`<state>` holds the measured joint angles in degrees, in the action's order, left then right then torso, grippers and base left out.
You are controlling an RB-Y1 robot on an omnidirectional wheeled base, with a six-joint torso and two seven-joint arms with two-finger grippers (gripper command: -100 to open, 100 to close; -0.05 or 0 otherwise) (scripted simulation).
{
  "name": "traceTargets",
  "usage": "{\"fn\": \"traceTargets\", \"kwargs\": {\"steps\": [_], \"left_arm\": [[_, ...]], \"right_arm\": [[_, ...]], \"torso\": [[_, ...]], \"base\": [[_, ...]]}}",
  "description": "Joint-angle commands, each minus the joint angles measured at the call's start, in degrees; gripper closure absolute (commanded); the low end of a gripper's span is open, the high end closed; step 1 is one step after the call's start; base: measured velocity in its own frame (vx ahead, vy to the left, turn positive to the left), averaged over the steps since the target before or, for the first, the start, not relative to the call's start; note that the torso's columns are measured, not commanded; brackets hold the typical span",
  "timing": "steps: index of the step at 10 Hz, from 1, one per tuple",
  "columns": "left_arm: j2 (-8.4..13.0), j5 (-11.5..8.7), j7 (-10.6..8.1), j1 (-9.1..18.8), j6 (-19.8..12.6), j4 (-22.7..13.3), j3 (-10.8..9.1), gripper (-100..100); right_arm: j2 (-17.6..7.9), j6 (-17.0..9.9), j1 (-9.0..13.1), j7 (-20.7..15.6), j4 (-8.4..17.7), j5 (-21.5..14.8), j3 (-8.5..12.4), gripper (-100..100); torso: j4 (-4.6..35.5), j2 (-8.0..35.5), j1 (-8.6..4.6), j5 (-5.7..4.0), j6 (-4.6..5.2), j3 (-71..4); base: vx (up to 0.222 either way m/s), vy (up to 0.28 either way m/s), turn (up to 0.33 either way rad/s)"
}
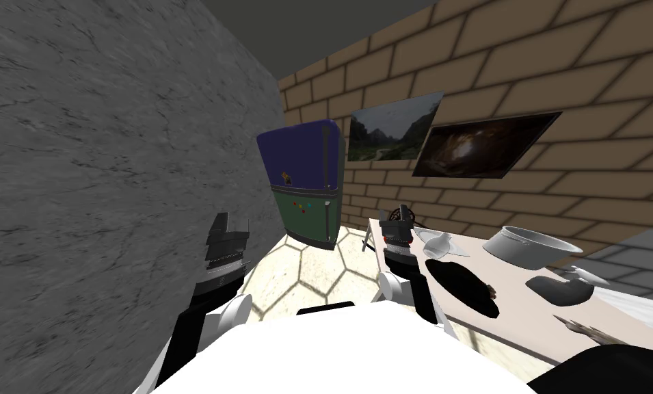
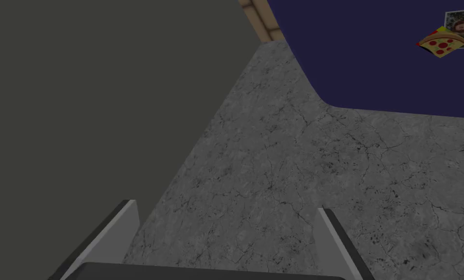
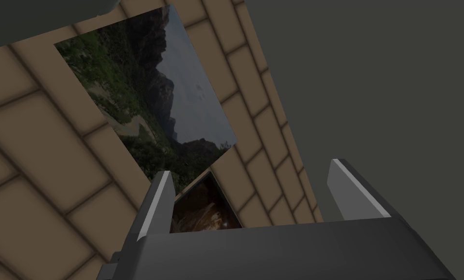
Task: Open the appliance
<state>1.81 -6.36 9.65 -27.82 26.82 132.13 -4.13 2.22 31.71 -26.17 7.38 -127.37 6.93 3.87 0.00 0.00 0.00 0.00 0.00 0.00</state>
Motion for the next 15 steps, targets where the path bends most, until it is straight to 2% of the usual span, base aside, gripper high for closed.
{"fn": "traceTargets", "kwargs": {"steps": [1,9,10,12,15], "left_arm": [[0.0,0.0,0.00,0.0,0.0,0.0,0.00,0],[0.0,0.0,0.00,0.0,0.0,0.0,0.00,0],[2.4,-0.1,0.06,0.6,-0.9,-0.9,-0.51,-100],[4.8,-0.1,0.14,1.6,-2.3,-2.1,-1.26,-100],[8.6,-0.3,0.34,3.5,-5.2,-4.6,-2.84,-100]], "right_arm": [[0.0,0.0,0.0,0.0,0.0,0.0,0.0,0],[0.0,0.0,0.0,0.0,0.0,0.0,0.0,0],[0.0,0.0,0.0,0.0,0.0,0.0,0.0,0],[0.0,0.0,0.0,0.0,0.0,0.0,0.0,0],[0.0,0.0,0.0,0.0,0.0,0.0,0.0,0]], "torso": [[2.3,2.3,0.00,0.00,0.00,-4.7],[35.4,35.4,0.00,0.00,0.00,-70.7],[39.6,39.6,0.00,0.00,0.00,-79.2],[42.1,42.1,-0.03,-0.01,0.00,-84.3],[42.3,42.3,0.00,0.00,0.00,-84.6]], "base": [[0.000,0.000,0.000],[0.000,0.000,0.000],[0.005,-0.013,-0.118],[-0.001,-0.023,-0.133],[0.002,-0.031,-0.178]]}}
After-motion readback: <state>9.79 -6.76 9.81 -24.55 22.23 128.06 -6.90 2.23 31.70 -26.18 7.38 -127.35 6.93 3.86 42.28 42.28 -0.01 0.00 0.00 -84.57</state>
